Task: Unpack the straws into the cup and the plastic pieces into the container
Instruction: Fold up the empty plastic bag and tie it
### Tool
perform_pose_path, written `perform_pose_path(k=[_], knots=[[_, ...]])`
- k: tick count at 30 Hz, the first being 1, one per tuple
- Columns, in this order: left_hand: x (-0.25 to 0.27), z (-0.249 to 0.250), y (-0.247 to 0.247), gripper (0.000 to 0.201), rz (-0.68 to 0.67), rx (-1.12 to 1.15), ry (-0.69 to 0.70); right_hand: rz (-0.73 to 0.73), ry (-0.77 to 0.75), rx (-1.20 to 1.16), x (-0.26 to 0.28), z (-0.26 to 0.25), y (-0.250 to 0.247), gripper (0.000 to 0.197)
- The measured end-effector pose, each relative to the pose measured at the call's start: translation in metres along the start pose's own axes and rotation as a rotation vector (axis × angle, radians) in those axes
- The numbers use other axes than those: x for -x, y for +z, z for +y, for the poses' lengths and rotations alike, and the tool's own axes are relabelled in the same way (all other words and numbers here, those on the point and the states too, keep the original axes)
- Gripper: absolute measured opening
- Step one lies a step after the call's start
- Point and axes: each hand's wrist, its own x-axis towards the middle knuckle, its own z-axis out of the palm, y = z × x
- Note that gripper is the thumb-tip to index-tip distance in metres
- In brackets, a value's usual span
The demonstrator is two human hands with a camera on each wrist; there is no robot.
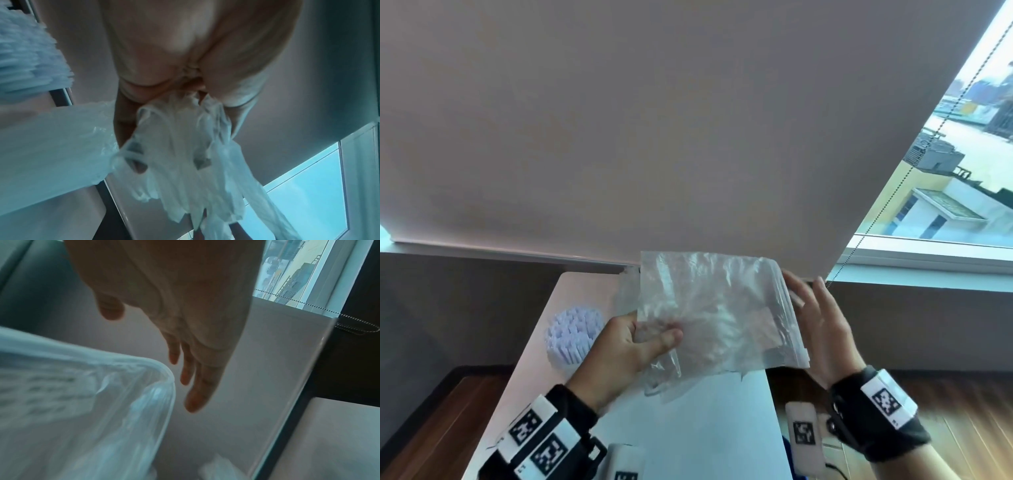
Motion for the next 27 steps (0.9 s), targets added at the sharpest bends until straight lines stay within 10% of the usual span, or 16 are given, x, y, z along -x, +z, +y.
perform_pose_path(k=[2,6,14,20,27], knots=[[0.002,0.003,0.004,0.024,0.067,-0.016,0.035,-0.147,0.112,0.014,0.007,0.016,0.003,0.080],[0.004,0.002,0.006,0.027,0.096,-0.167,0.109,-0.104,0.193,0.029,0.010,0.031,0.015,0.046],[0.006,0.010,-0.001,0.038,-0.016,-0.070,0.057,0.124,-0.118,0.281,0.004,0.042,0.034,0.050],[-0.004,0.007,0.017,0.043,0.354,-0.584,0.287,0.308,-0.379,0.863,0.007,0.043,0.068,0.062],[-0.015,-0.002,0.025,0.026,0.309,-0.764,0.315,-0.130,-0.516,1.163,0.015,0.045,0.092,0.055]])
